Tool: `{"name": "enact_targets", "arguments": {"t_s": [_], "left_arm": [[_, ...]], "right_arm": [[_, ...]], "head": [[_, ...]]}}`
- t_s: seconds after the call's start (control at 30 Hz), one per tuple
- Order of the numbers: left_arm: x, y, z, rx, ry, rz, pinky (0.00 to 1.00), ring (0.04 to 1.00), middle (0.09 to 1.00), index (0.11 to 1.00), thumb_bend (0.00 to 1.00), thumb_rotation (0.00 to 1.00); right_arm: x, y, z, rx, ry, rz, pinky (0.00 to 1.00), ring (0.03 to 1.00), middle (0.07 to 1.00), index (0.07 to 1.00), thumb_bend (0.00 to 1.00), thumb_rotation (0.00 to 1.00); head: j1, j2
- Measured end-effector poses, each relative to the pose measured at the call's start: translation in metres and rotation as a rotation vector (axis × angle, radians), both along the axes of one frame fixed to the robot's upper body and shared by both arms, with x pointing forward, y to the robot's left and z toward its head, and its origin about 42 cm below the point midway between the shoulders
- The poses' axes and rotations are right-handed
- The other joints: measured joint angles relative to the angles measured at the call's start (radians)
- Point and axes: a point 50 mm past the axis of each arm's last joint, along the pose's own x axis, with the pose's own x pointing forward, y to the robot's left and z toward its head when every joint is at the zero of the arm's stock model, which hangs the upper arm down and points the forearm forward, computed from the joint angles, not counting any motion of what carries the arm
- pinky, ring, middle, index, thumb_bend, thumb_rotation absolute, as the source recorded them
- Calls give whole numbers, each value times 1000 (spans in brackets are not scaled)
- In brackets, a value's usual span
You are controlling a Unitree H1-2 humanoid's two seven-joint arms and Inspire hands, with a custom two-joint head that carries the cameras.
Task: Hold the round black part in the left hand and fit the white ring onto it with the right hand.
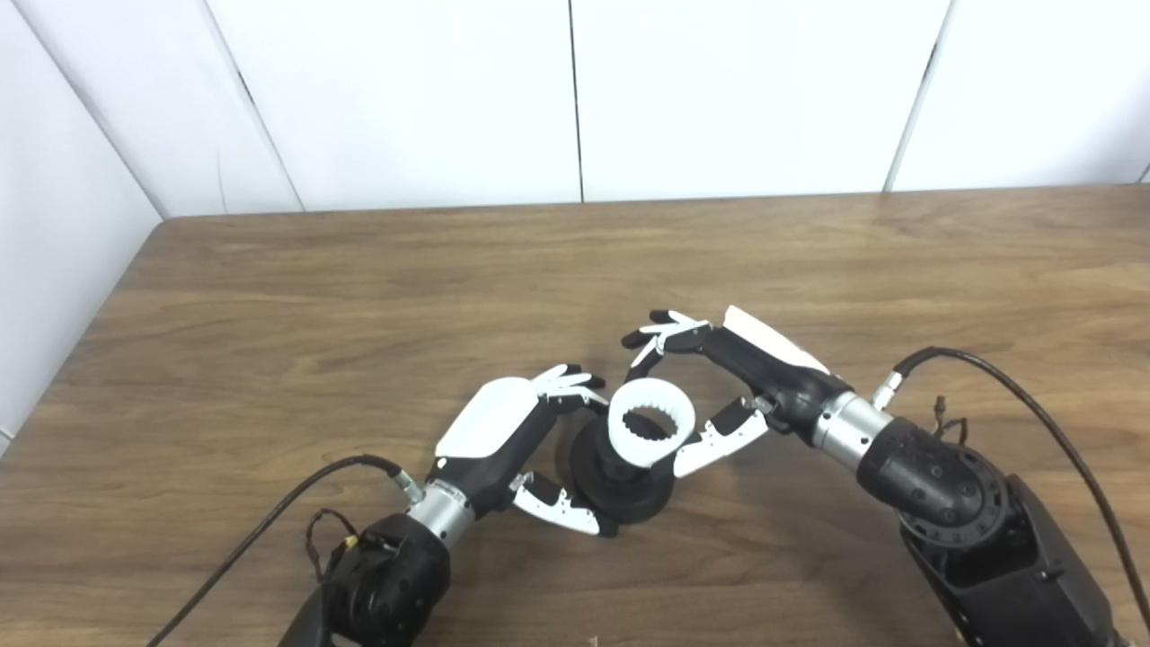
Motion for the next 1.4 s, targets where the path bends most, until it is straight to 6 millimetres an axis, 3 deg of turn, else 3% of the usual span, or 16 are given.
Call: {"name": "enact_targets", "arguments": {"t_s": [0.3,0.7,1.4], "left_arm": [[0,-2,1,1,2,6,858,941,877,604,789,258],[1,-8,2,-1,4,4,877,955,886,611,780,257],[0,-11,4,7,-2,8,855,948,885,607,782,254]], "right_arm": [[-1,4,-2,-2,3,12,911,983,850,489,525,152],[-3,13,-4,0,0,31,918,986,851,489,525,152],[1,12,-12,-9,10,32,912,979,846,489,524,154]], "head": [[5,3],[8,5],[17,6]]}}
